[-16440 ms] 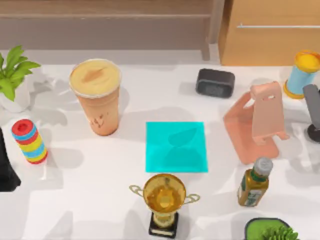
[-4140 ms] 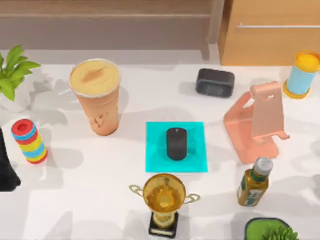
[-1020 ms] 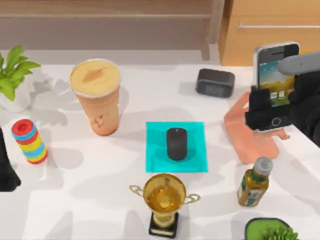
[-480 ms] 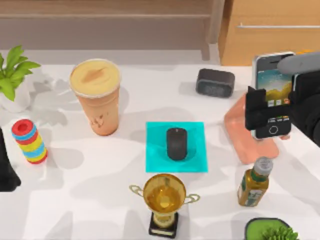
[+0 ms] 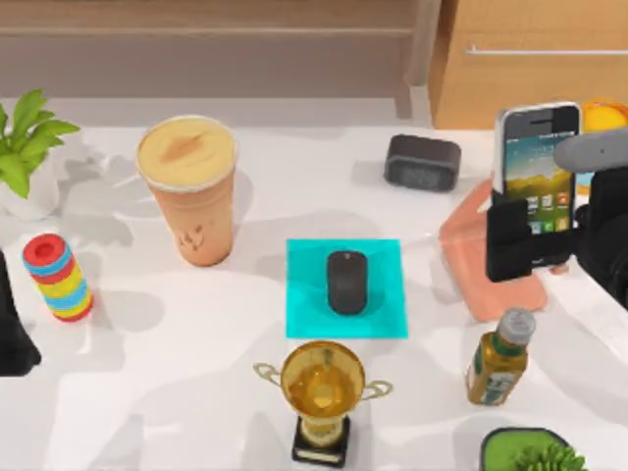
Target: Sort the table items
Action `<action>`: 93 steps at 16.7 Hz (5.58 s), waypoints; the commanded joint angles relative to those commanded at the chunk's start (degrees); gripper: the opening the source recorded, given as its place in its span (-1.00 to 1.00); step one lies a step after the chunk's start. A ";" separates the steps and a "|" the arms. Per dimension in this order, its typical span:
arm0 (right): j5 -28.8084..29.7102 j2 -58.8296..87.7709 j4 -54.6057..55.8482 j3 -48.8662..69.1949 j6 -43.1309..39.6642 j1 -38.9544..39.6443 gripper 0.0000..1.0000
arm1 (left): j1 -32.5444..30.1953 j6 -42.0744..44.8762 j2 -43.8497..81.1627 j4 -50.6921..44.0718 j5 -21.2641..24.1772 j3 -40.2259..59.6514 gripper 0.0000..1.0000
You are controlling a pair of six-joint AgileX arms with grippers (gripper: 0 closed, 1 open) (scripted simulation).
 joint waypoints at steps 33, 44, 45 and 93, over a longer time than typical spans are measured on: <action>-17.52 -66.29 -10.57 -29.39 -8.59 -31.54 1.00 | -0.26 -0.12 0.52 0.36 -0.13 -0.01 1.00; -17.52 -66.29 -10.57 -29.39 -8.59 -31.54 1.00 | -17.38 -5.41 38.99 26.08 -7.86 2.94 1.00; -17.52 -66.29 -10.57 -29.39 -8.59 -31.54 1.00 | -19.42 -5.89 44.60 29.71 -9.09 3.65 1.00; -17.52 -66.29 -10.57 -29.39 -8.59 -31.54 1.00 | -33.11 -3.15 119.50 83.56 -30.11 29.80 -1.00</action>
